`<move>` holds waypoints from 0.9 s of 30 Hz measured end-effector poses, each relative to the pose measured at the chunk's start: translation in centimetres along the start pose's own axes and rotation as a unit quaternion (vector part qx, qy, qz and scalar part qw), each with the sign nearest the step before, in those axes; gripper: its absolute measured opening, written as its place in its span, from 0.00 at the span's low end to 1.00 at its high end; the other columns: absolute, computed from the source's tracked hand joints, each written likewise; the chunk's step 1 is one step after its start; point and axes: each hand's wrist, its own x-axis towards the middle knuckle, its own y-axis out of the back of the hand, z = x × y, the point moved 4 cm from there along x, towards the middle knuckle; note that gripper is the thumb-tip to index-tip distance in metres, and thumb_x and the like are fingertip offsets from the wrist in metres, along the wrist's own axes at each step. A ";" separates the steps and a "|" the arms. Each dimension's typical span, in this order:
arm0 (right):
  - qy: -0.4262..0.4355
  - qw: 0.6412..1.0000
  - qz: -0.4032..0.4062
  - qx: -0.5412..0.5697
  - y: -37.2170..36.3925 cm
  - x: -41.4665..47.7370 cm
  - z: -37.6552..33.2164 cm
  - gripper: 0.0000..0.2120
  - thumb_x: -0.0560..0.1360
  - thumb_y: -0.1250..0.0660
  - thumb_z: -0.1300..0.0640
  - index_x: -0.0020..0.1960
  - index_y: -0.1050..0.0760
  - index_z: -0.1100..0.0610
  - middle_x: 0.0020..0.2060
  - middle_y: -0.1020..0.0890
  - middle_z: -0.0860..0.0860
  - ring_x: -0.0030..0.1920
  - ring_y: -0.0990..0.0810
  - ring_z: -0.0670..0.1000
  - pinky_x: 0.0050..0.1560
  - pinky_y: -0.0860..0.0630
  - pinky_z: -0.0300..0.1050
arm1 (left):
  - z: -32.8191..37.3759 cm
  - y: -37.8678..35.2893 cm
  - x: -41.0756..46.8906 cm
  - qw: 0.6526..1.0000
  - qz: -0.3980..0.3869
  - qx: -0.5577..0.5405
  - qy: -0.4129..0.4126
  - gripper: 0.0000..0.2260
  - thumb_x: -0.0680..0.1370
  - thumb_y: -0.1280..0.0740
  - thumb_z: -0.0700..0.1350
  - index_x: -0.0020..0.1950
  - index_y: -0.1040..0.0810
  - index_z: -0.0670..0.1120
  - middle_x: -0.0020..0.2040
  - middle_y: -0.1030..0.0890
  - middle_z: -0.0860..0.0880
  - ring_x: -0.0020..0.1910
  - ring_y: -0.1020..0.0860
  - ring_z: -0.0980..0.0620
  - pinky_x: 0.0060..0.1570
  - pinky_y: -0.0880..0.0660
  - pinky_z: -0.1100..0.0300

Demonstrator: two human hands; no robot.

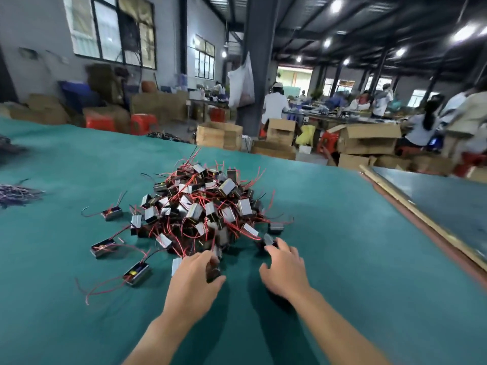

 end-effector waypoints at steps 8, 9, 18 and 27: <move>0.018 0.999 0.041 -0.001 0.7 0.2 -1.0 0.19 0.74 0.38 0.54 0.64 0.24 0.50 0.66 0.29 0.53 0.66 0.34 0.57 0.64 0.35 0.50 | 2.7 0.5 -1.2 0.995 0.019 -0.084 -0.051 0.11 0.69 0.23 0.51 0.41 0.25 0.53 0.29 0.26 0.58 0.33 0.28 0.59 0.33 0.34 0.68; 0.017 1.000 0.016 -0.008 0.3 0.0 -1.2 0.21 0.75 0.38 0.53 0.67 0.25 0.51 0.70 0.32 0.55 0.69 0.36 0.58 0.67 0.36 0.51 | 2.8 0.5 -1.4 0.994 0.013 -0.093 -0.050 0.11 0.69 0.23 0.51 0.41 0.25 0.53 0.30 0.26 0.56 0.33 0.28 0.58 0.33 0.34 0.67; 0.024 0.987 0.128 0.094 1.7 -6.9 -0.9 0.11 0.70 0.35 0.62 0.48 0.19 0.50 0.44 0.20 0.49 0.47 0.21 0.54 0.47 0.31 0.44 | 3.1 0.1 -1.6 0.990 -0.072 -0.086 -0.086 0.17 0.67 0.29 0.31 0.51 0.21 0.47 0.40 0.23 0.54 0.41 0.24 0.52 0.46 0.24 0.55; 0.022 0.930 0.267 0.253 4.1 -11.4 1.5 0.13 0.75 0.30 0.61 0.47 0.27 0.43 0.37 0.20 0.43 0.36 0.23 0.45 0.38 0.30 0.31 | 3.9 0.4 -2.7 0.993 -0.090 -0.015 -0.080 0.13 0.71 0.31 0.42 0.54 0.22 0.51 0.50 0.23 0.55 0.53 0.27 0.52 0.52 0.29 0.58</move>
